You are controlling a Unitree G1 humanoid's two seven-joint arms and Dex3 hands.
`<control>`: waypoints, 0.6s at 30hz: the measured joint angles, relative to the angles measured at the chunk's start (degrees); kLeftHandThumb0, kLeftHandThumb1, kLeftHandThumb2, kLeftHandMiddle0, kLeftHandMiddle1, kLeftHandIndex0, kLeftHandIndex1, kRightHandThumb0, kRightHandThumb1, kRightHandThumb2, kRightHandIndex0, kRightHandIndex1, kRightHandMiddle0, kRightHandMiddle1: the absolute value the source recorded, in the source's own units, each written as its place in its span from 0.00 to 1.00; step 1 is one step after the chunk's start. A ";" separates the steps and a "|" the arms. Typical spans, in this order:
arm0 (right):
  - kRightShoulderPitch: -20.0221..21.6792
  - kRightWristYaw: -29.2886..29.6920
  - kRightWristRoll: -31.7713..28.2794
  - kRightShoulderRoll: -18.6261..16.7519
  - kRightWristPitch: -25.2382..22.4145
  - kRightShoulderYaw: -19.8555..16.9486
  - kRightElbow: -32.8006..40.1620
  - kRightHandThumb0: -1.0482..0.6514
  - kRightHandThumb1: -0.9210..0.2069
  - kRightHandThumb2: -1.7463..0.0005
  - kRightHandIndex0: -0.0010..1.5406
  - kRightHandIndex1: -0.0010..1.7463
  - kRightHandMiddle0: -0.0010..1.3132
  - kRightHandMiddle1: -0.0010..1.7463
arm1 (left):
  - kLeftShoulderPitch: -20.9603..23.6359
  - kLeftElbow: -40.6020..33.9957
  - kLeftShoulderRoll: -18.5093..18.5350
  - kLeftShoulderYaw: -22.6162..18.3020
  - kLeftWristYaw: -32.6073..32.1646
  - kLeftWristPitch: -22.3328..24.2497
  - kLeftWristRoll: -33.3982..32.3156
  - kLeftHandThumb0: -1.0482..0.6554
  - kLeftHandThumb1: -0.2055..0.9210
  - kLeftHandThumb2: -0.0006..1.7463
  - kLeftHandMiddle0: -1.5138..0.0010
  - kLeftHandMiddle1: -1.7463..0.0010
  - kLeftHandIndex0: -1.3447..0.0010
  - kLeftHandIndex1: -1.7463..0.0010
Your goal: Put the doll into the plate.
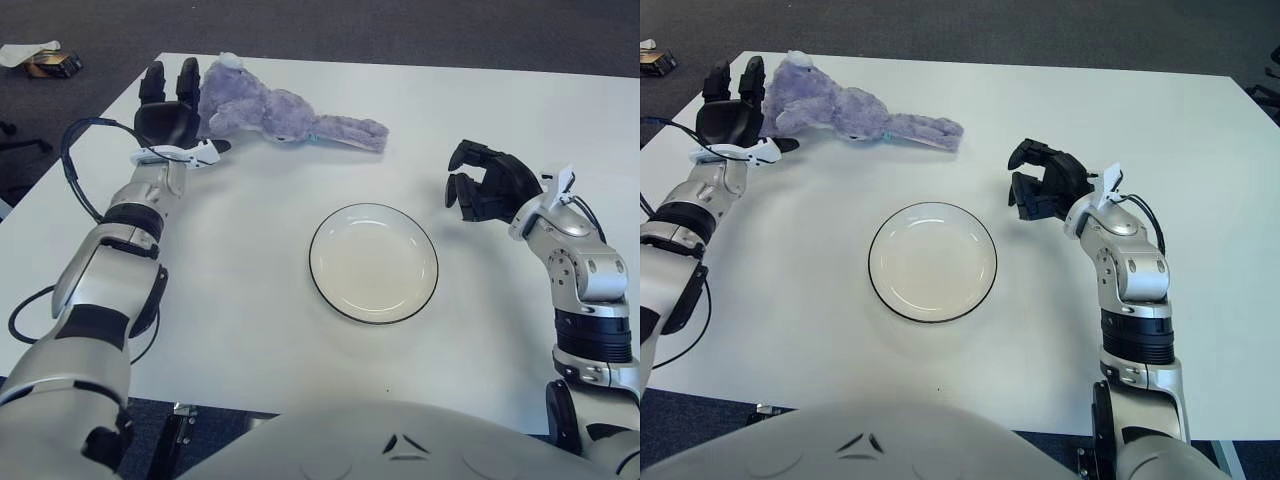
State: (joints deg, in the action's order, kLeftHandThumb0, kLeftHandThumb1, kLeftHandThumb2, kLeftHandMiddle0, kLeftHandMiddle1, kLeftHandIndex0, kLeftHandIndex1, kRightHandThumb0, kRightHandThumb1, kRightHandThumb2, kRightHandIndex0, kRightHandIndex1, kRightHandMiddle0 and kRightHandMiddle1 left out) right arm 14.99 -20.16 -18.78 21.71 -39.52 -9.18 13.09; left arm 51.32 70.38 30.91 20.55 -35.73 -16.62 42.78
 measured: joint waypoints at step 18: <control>-0.24 -0.95 -1.06 0.26 -2.85 -0.64 3.27 0.61 0.72 0.10 0.51 1.00 0.39 1.00 | 1.47 4.01 -3.24 2.99 -5.81 4.65 0.62 0.06 0.63 0.32 1.00 1.00 1.00 1.00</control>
State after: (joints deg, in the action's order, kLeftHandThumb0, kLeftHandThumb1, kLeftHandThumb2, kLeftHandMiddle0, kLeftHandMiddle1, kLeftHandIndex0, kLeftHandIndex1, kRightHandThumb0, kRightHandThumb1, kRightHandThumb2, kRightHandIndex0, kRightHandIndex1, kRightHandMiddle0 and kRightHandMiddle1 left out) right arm 14.75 -21.12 -19.83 21.97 -42.37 -9.82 16.36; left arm 52.79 74.39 27.67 23.54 -41.54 -11.98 43.40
